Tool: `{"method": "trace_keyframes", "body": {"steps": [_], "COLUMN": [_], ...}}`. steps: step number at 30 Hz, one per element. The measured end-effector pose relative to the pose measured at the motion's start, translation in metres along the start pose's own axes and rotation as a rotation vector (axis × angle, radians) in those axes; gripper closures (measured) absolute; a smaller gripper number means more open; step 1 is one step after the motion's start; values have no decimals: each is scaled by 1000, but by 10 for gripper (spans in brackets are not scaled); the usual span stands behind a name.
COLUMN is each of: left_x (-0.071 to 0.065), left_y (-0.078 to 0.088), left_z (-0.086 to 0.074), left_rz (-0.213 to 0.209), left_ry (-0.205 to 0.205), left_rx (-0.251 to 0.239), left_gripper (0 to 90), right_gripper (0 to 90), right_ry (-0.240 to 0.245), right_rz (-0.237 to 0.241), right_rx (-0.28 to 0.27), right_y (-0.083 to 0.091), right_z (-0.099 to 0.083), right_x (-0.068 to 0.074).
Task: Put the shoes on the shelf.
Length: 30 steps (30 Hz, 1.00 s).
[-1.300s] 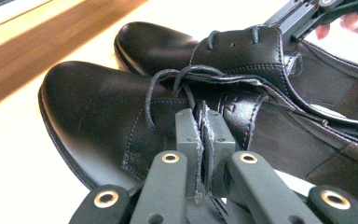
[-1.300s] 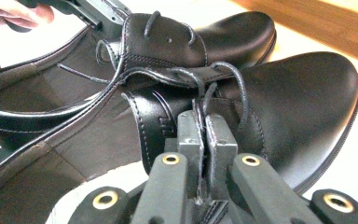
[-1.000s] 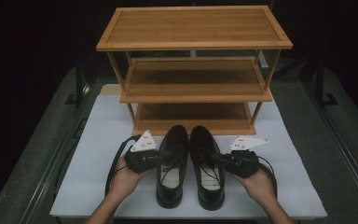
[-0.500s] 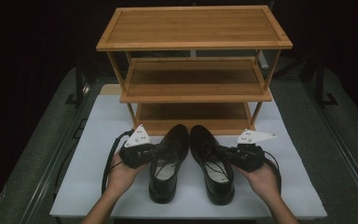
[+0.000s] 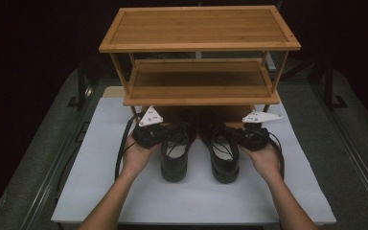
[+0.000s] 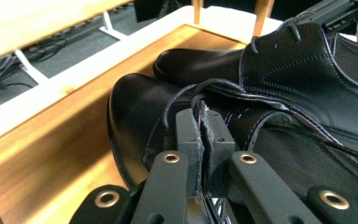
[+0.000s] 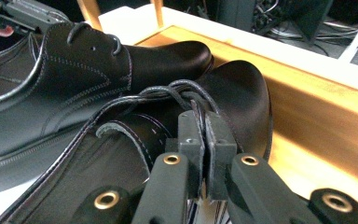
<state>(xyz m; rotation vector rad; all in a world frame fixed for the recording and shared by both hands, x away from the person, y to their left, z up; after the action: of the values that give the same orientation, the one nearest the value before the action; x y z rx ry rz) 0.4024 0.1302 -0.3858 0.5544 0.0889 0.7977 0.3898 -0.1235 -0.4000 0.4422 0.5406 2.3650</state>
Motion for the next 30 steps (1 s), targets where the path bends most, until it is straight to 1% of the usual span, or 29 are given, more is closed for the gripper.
{"method": "trace_keyframes", "body": {"steps": [3, 6, 7, 8, 9, 10, 14, 16, 19, 20, 21, 23, 27, 28, 30], "left_x": [6, 11, 13, 15, 16, 18, 21, 22, 24, 24, 24, 24, 21, 20, 20], "left_y": [-16, -29, -34, -37, -41, -44, -55, -60, -66, -67, -68, -68, -67, -66, -66], "left_z": [3, 5, 6, 6, 7, 7, 6, 5, 4, 4, 4, 4, 2, 2, 1], "left_rz": [25, 46, 60, 69, 80, 82, 106, 110, 127, 130, 129, 128, 101, 101, 95], "left_ry": [1, 7, 6, 9, 21, 14, 29, 28, 13, 12, 21, 20, 17, 17, 17], "left_rx": [-3, -5, -8, -11, -18, -15, -21, -19, -10, -11, -16, -17, -13, -9, -4], "left_gripper": [874, 875, 875, 874, 874, 874, 874, 874, 873, 873, 873, 872, 865, 863, 860], "right_gripper": [870, 870, 869, 869, 869, 869, 869, 869, 869, 869, 868, 868, 866, 865, 863], "right_ry": [-6, -9, -7, -6, -9, -8, -17, -10, -10, -10, -9, -4, -11, -11, -9], "right_rz": [-25, -41, -50, -61, -63, -71, -96, -107, -124, -124, -127, -130, -124, -119, -123], "right_rx": [-1, -5, -2, 2, 0, -2, -9, -11, -4, -3, -4, -10, 3, -4, -12], "right_y": [-11, -21, -23, -27, -30, -33, -44, -48, -55, -57, -59, -61, -62, -62, -61], "right_z": [7, 13, 14, 16, 17, 19, 22, 23, 23, 24, 24, 25, 20, 19, 15], "right_x": [-11, -19, -21, -24, -25, -28, -35, -37, -38, -39, -39, -39, -37, -36, -37]}}
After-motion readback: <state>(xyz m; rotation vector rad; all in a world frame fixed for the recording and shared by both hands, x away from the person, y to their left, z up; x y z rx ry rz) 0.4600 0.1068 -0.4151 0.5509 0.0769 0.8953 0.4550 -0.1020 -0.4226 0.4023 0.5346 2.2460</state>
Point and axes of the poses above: each handheld gripper's, and its own axes: y roughly backward along the jaws, z roughly out of its top, x roughly to its left, the point moved 6 cm from there along -y, roughly forward along the jaws, and after that the axes turned 7 degrees about z, right-handed, at the moved point
